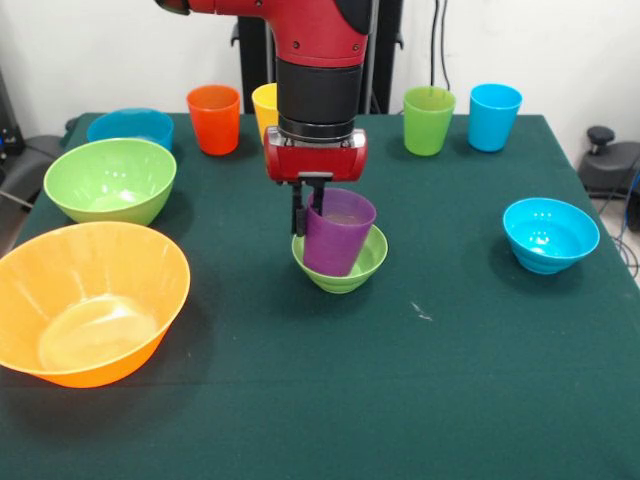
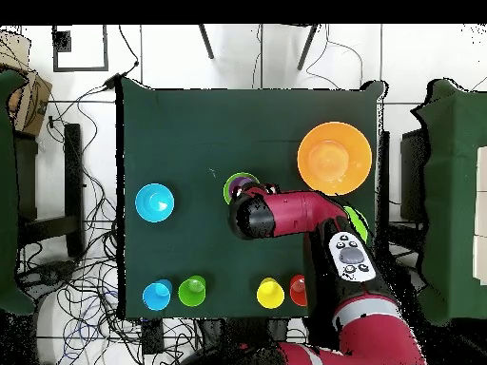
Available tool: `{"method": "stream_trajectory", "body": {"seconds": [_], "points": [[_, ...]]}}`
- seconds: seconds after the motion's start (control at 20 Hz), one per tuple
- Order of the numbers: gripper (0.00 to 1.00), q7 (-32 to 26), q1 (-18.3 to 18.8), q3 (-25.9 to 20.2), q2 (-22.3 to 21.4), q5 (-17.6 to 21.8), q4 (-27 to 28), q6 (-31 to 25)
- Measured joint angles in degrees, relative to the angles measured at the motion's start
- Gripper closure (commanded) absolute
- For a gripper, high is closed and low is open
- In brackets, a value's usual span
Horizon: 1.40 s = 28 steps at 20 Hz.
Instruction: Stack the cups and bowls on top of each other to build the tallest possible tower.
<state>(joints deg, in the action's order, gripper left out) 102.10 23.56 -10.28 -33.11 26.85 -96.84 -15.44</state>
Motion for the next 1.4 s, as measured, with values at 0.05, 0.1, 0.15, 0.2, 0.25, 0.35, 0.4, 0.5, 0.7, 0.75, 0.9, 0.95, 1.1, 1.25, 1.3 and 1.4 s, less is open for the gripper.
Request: {"method": "stream_trajectory", "body": {"seconds": [0.05,0.1,0.15,0.2,0.25,0.35,0.4,0.5,0.7,0.75,0.9,0.95,1.1,1.25,1.3,1.4], "points": [[1.00,0.0,-0.1,0.1,0.1,0.0,0.0,0.2],[1.00,0.0,-0.3,0.2,0.2,0.0,0.0,0.4],[1.00,0.0,-0.4,0.3,0.3,0.0,0.0,0.5],[1.00,0.0,-0.7,0.6,0.6,0.0,0.0,0.8],[1.00,0.0,-0.9,0.7,0.7,0.0,0.0,0.9],[1.00,0.0,-1.2,1.0,0.9,0.0,0.0,1.0],[1.00,0.0,-1.3,1.1,1.0,0.0,0.0,1.1],[1.00,0.0,-1.9,1.8,1.2,0.0,-0.1,1.4],[1.00,0.0,-2.6,2.6,1.3,0.0,-0.2,2.2],[1.00,0.0,-2.7,2.7,1.3,0.0,-0.2,2.4],[1.00,0.0,-3.0,2.9,1.3,0.0,-0.2,3.0],[1.00,0.0,-3.0,2.9,1.3,0.0,-0.2,3.0],[1.00,0.0,-3.0,3.0,1.3,0.0,-0.2,3.0],[1.00,0.0,-3.0,3.0,1.3,0.0,-0.3,3.0],[1.00,0.0,-3.0,3.0,1.3,0.0,-0.3,3.0],[1.00,0.0,-3.0,3.0,1.3,0.0,-0.3,3.0]]}}
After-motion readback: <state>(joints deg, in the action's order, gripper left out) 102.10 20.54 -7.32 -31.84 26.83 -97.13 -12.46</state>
